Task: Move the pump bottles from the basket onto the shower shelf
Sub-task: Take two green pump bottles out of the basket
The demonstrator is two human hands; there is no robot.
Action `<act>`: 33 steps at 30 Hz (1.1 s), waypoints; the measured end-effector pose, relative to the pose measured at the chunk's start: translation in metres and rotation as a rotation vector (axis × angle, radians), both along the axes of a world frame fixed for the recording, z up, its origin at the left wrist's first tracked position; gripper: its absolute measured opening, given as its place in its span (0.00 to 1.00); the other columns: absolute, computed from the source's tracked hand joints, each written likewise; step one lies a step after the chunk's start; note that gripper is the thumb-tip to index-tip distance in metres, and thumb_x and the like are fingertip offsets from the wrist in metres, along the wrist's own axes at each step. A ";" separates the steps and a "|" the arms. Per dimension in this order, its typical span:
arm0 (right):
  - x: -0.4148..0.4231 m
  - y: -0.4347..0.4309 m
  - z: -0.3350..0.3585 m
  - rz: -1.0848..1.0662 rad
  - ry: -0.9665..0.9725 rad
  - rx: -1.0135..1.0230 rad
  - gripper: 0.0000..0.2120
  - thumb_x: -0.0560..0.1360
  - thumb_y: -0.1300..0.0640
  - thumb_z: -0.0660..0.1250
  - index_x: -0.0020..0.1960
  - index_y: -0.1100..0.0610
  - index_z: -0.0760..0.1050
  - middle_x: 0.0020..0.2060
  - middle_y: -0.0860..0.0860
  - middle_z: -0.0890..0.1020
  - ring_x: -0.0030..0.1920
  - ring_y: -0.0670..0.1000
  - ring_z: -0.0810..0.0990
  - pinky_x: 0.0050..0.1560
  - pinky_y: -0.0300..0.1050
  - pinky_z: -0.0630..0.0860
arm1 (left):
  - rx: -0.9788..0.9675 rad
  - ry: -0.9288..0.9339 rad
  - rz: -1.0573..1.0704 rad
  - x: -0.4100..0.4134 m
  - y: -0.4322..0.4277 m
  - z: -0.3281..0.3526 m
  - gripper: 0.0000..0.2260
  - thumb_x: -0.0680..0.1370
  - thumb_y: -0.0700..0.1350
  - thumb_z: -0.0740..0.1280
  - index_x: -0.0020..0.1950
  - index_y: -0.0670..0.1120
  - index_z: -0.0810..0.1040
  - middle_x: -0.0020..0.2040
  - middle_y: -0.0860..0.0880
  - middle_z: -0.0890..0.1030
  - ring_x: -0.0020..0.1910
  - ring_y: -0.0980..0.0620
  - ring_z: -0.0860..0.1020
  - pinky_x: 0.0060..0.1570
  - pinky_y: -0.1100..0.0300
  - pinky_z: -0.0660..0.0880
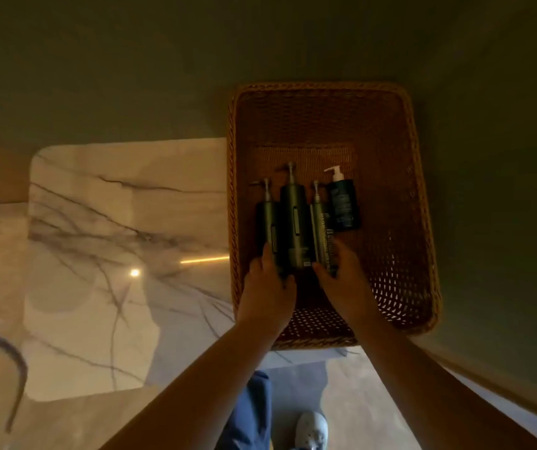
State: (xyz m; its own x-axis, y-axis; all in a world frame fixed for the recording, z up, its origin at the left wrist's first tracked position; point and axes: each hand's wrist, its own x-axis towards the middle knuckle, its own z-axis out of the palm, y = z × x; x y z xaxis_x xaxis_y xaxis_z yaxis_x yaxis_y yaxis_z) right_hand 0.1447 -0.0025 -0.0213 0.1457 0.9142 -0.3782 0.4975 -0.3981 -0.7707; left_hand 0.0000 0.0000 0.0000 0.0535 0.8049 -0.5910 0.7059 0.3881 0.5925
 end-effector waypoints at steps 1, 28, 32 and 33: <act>-0.001 0.005 -0.008 -0.010 0.013 0.006 0.21 0.76 0.57 0.66 0.67 0.51 0.68 0.62 0.50 0.75 0.62 0.45 0.73 0.64 0.47 0.71 | -0.008 0.003 0.006 0.001 0.004 -0.008 0.31 0.79 0.49 0.59 0.76 0.51 0.45 0.71 0.44 0.61 0.67 0.44 0.64 0.63 0.50 0.66; -0.019 0.072 -0.108 0.008 -0.178 -0.273 0.34 0.75 0.52 0.67 0.74 0.59 0.54 0.67 0.57 0.70 0.65 0.54 0.72 0.54 0.40 0.68 | -0.187 0.053 0.339 0.040 0.040 -0.124 0.38 0.77 0.49 0.65 0.76 0.44 0.42 0.74 0.39 0.55 0.72 0.43 0.57 0.70 0.49 0.57; -0.016 0.077 -0.109 0.007 -0.165 -0.311 0.31 0.74 0.52 0.68 0.71 0.61 0.59 0.63 0.58 0.74 0.59 0.54 0.75 0.50 0.42 0.73 | -0.192 0.033 0.359 0.040 0.041 -0.126 0.39 0.76 0.49 0.65 0.76 0.43 0.41 0.74 0.38 0.54 0.73 0.42 0.56 0.71 0.49 0.57; -0.016 0.077 -0.109 0.007 -0.161 -0.319 0.30 0.74 0.52 0.69 0.69 0.62 0.61 0.61 0.58 0.75 0.57 0.54 0.76 0.49 0.42 0.73 | -0.200 0.019 0.360 0.040 0.041 -0.126 0.39 0.76 0.48 0.65 0.76 0.43 0.41 0.74 0.38 0.54 0.73 0.42 0.56 0.70 0.48 0.57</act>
